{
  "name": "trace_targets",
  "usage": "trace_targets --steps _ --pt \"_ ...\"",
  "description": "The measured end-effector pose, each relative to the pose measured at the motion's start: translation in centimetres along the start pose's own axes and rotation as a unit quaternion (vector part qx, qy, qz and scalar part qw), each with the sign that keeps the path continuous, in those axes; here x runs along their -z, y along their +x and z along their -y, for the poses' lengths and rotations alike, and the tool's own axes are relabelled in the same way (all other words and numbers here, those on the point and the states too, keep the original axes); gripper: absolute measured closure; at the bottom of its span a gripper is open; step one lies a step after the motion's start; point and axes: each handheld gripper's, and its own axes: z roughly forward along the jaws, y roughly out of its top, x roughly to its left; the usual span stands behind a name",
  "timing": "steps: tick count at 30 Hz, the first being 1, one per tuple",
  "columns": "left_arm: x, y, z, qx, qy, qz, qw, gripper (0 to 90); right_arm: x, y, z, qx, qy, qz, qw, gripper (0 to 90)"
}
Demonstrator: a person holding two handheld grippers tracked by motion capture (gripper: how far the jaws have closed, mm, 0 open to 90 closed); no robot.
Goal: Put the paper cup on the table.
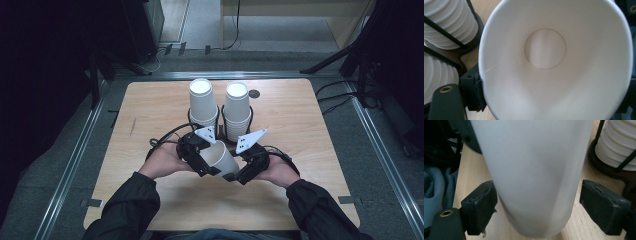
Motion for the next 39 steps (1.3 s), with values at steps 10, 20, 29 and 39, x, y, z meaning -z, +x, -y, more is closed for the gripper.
trace_targets --steps 10,20,29,39 --pt "0.2 0.1 0.2 0.006 -0.020 0.008 0.9997 7.4 0.4 0.3 -0.2 0.019 -0.015 -0.006 0.9997 23.2" --pt "0.8 0.3 0.8 0.026 -0.059 0.015 0.9978 0.0 2.0 -0.2 -0.1 0.003 -0.034 0.013 0.9993 23.1" --pt "1.4 0.8 1.6 0.053 -0.096 0.013 0.9939 0.0 3.8 -0.4 0.1 -0.006 -0.062 0.030 0.9976 23.0" --pt "1.7 1.6 3.0 0.103 -0.149 0.012 0.9834 0.0 4.5 -0.8 0.4 -0.018 -0.075 0.033 0.9964 22.9"
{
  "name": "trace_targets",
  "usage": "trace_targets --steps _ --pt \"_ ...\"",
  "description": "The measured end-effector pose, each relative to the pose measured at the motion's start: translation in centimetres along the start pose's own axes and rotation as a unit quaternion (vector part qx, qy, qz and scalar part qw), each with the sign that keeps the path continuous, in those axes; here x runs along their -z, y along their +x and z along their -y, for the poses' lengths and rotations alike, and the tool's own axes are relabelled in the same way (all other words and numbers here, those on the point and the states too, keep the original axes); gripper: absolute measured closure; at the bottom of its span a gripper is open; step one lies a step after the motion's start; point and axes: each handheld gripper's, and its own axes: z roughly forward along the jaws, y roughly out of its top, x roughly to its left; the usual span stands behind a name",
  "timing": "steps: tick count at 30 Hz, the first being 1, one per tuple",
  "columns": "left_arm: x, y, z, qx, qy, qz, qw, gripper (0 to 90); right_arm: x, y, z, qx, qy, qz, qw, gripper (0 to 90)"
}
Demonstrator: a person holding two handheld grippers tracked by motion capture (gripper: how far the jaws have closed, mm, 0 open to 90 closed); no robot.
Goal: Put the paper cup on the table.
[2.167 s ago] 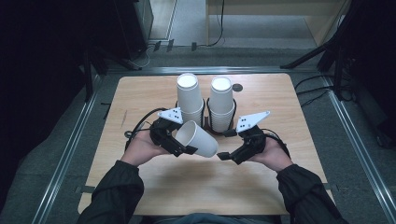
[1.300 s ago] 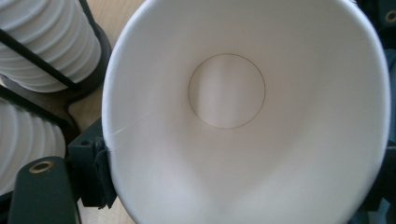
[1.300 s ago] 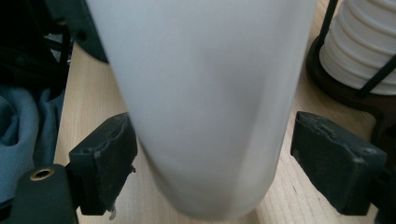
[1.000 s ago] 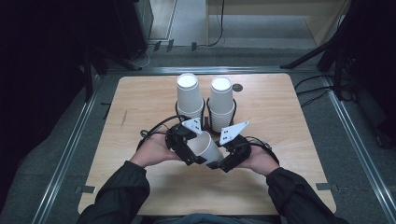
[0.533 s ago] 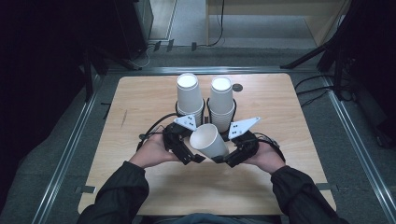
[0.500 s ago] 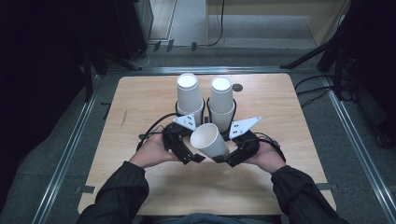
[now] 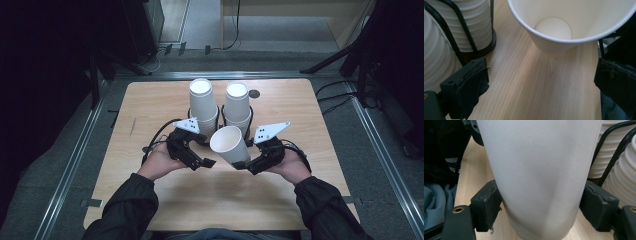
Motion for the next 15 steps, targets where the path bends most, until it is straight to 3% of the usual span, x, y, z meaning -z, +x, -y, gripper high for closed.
trace_targets --steps 3,9,15 --pt "0.0 0.0 0.1 0.007 -0.014 0.011 0.9998 0.0 -0.1 0.1 0.0 -0.002 -0.007 -0.003 1.0000 22.9" --pt "-0.4 -0.6 -0.2 -0.002 -0.022 -0.002 0.9998 0.0 -0.7 0.2 0.0 -0.003 -0.002 -0.005 1.0000 22.9" --pt "-1.0 -0.9 -0.7 0.009 -0.037 0.004 0.9993 0.0 -1.3 0.5 -0.2 -0.005 -0.001 -0.008 1.0000 22.9"
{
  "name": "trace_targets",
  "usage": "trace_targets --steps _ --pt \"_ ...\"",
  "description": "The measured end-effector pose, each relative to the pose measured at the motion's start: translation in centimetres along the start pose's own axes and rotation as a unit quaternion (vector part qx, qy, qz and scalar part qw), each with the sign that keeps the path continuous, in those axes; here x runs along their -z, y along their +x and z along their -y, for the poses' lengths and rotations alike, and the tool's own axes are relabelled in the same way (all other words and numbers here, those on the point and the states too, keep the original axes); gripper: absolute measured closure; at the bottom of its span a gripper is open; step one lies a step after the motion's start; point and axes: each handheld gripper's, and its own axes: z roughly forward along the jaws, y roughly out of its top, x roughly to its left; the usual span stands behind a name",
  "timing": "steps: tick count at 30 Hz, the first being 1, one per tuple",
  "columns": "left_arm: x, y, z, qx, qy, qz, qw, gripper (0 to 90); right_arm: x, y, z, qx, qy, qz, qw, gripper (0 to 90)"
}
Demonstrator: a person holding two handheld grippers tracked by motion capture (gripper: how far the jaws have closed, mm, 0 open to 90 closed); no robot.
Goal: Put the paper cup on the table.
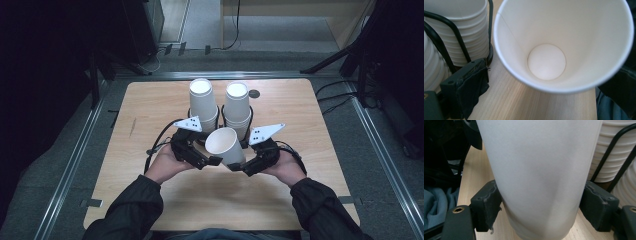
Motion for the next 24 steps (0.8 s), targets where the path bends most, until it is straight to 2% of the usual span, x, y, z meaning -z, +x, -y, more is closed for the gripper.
trace_targets --steps 2,7,15,17,19,24 --pt "-0.2 -0.2 -0.1 -0.005 0.001 -0.007 1.0000 0.0 -0.2 0.0 0.0 -0.001 0.001 -0.003 1.0000 22.9" --pt "-0.5 -0.5 -0.3 -0.011 -0.005 -0.006 0.9999 0.0 -0.8 0.2 -0.1 -0.001 0.005 -0.011 0.9999 22.9" --pt "-0.8 -0.8 -0.4 -0.009 -0.017 -0.007 0.9998 0.0 -1.3 0.5 -0.2 0.002 0.008 -0.028 0.9996 22.9" --pt "-0.7 -1.0 -0.4 -0.019 -0.018 -0.009 0.9996 5.9 -1.4 0.4 -0.3 0.001 0.011 -0.028 0.9996 23.0" --pt "-0.7 -1.2 -0.4 -0.030 -0.014 -0.012 0.9994 7.6 -1.4 0.5 -0.3 0.001 0.012 -0.029 0.9995 23.0" --pt "-0.7 -1.0 -0.4 -0.024 -0.005 -0.008 0.9997 11.3 -1.6 0.4 -0.2 0.005 0.019 -0.030 0.9993 23.1"
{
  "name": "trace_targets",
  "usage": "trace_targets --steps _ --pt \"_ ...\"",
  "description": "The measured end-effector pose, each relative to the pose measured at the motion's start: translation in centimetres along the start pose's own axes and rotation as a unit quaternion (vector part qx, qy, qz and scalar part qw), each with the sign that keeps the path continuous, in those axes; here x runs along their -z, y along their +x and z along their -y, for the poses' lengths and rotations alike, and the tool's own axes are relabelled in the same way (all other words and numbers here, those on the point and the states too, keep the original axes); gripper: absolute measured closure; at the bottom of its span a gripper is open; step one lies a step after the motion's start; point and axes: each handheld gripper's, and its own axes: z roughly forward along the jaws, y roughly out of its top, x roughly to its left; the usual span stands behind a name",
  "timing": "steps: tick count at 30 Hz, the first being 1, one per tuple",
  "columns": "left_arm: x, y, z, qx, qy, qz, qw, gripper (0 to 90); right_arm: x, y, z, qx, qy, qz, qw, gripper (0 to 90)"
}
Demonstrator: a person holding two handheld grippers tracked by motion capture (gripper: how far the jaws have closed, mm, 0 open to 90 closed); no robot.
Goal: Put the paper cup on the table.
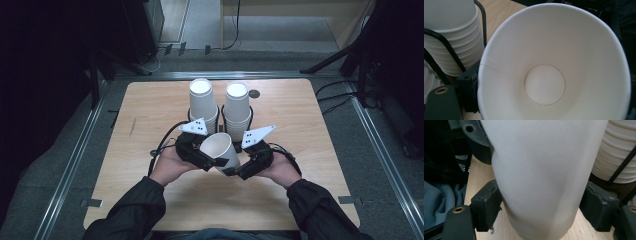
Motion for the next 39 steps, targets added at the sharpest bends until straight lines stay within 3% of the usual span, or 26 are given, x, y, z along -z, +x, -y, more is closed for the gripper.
trace_targets --steps 3,10,15,18,26,29,33,36,39 --pt "0.1 0.1 -0.1 0.010 -0.002 0.004 0.9999 12.8 0.1 -0.1 0.0 -0.006 -0.001 -0.002 1.0000 22.6" --pt "0.0 0.0 -0.2 -0.002 0.015 0.008 0.9998 13.5 0.3 -0.1 -0.2 -0.031 0.003 -0.018 0.9994 13.5" --pt "0.4 0.2 -0.2 -0.004 0.016 0.001 0.9999 13.5 0.5 -0.1 0.0 -0.030 0.018 -0.006 0.9994 13.5" --pt "0.8 0.5 -0.1 -0.010 0.018 0.010 0.9997 13.4 0.9 0.0 0.1 -0.027 0.022 0.002 0.9994 13.5" --pt "1.2 0.9 0.1 -0.014 0.029 0.000 0.9995 13.3 2.0 0.3 0.5 -0.024 0.026 0.003 0.9994 14.6" --pt "1.4 0.9 0.2 -0.021 0.028 0.009 0.9993 13.2 2.3 0.3 0.7 -0.023 0.021 0.016 0.9994 14.8" --pt "1.5 0.9 0.3 -0.028 0.039 -0.001 0.9989 13.2 2.6 0.2 0.9 -0.033 0.013 0.043 0.9985 15.9" --pt "1.5 1.1 0.4 -0.030 0.047 -0.012 0.9984 13.2 2.6 0.0 1.1 -0.044 0.025 0.081 0.9954 17.8" --pt "1.5 1.1 0.5 -0.028 0.051 -0.015 0.9982 13.2 2.7 0.0 1.2 -0.053 0.027 0.098 0.9934 17.8"
